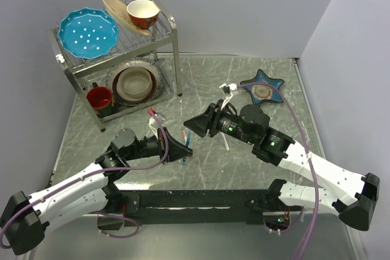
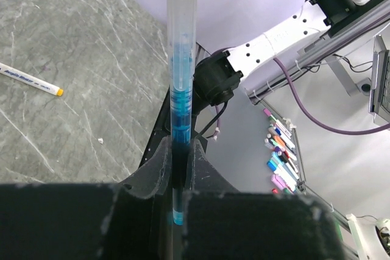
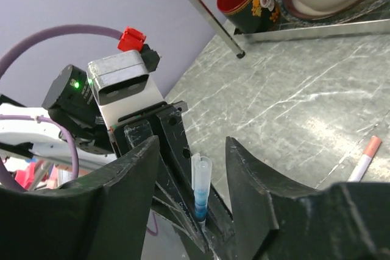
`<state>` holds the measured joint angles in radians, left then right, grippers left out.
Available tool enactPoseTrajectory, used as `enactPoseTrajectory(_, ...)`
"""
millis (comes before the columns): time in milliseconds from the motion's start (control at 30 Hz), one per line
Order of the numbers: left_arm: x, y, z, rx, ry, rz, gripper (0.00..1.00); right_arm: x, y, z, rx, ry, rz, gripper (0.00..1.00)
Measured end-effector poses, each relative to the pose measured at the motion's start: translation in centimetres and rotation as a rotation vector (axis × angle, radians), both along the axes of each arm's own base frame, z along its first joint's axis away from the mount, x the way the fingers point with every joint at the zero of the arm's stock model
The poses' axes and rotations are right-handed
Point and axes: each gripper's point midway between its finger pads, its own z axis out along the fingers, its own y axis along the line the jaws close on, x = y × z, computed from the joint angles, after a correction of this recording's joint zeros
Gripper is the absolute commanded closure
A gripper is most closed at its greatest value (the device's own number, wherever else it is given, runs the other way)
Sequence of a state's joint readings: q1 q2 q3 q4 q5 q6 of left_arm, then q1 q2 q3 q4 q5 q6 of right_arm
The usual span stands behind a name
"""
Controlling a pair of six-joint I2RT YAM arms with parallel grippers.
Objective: Insert the pens into the pen caps
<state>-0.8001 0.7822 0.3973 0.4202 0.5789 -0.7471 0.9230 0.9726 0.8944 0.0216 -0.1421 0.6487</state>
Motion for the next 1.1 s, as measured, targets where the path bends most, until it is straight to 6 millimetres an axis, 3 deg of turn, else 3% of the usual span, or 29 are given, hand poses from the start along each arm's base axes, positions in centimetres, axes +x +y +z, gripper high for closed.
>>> enactPoseTrajectory(133, 0.0, 0.0, 0.0, 0.001, -0.002, -0.001, 0.99, -0.5, 0.4, -0.3, -0.008, 0.002, 0.024, 0.58)
enactPoseTrajectory(167, 0.0, 0.0, 0.0, 0.001, -0.002, -0.001, 0.99, -0.7, 0.5, -0.5, -0.01, 0.005, 0.03, 0.7)
enactPoseTrajectory(267, -0.1, -0.1, -0.2, 0.007, 0.002, -0.012, 0.99, -0.8, 0.5, -1.7, -0.027, 0.007, 0.028, 0.92)
enactPoseTrajectory(333, -0.2, -0.2, -0.7, 0.023, 0.017, -0.019, 0.99, -0.8, 0.3, -2.5, -0.033, 0.013, 0.018, 0.99)
enactPoseTrajectory(800, -0.4, -1.2, -2.8, 0.128, 0.037, -0.117, 0.99, -1.6, -1.7, -4.8, 0.016, -0.011, -0.044, 1.0)
enactPoseTrajectory(1100, -0.1, -1.4, -4.4, 0.207, 0.14, -0.165, 0.99, -1.2, -1.9, -7.7, 0.043, 0.023, -0.15, 1.0)
